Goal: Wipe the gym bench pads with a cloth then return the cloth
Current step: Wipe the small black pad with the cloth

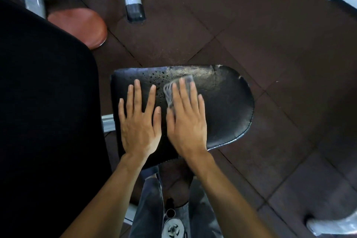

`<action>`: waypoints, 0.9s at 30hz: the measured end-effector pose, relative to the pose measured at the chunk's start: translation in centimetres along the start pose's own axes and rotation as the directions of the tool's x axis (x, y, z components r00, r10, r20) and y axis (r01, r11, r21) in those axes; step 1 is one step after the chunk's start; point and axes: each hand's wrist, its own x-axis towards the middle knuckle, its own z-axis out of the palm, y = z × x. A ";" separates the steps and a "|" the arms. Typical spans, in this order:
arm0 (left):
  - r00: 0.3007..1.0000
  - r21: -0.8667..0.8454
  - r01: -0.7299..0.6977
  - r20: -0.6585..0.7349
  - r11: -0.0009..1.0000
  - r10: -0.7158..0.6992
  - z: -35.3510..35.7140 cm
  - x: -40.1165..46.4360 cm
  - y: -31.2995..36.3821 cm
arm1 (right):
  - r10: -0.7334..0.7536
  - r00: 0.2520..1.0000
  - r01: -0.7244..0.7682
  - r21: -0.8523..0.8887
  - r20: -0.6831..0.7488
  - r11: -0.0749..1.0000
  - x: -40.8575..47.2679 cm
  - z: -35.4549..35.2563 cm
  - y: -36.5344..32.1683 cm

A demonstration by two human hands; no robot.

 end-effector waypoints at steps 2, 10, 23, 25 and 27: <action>1.000 0.008 -0.007 -0.010 1.000 0.007 0.0 0.0 0.0 | -0.046 0.997 0.036 0.149 0.063 0.988 -1.9 -0.6 0.7; 1.000 0.012 -0.022 0.006 1.000 0.021 -0.1 0.4 0.1 | 0.035 0.993 -0.049 -0.131 -0.110 0.990 1.5 -3.3 9.8; 0.998 -0.058 0.009 0.055 0.998 -0.006 0.4 1.2 11.4 | 0.022 0.973 -0.043 -0.089 -0.229 0.995 1.2 -2.1 11.5; 0.997 -0.041 -0.044 0.062 0.998 0.046 0.1 2.8 10.3 | 0.012 0.972 -0.033 -0.087 -0.235 0.996 1.5 -2.3 11.7; 0.997 -0.011 -0.023 0.074 1.000 0.024 -0.6 5.3 7.4 | -0.006 0.970 -0.020 -0.102 -0.244 0.995 1.7 -2.2 11.3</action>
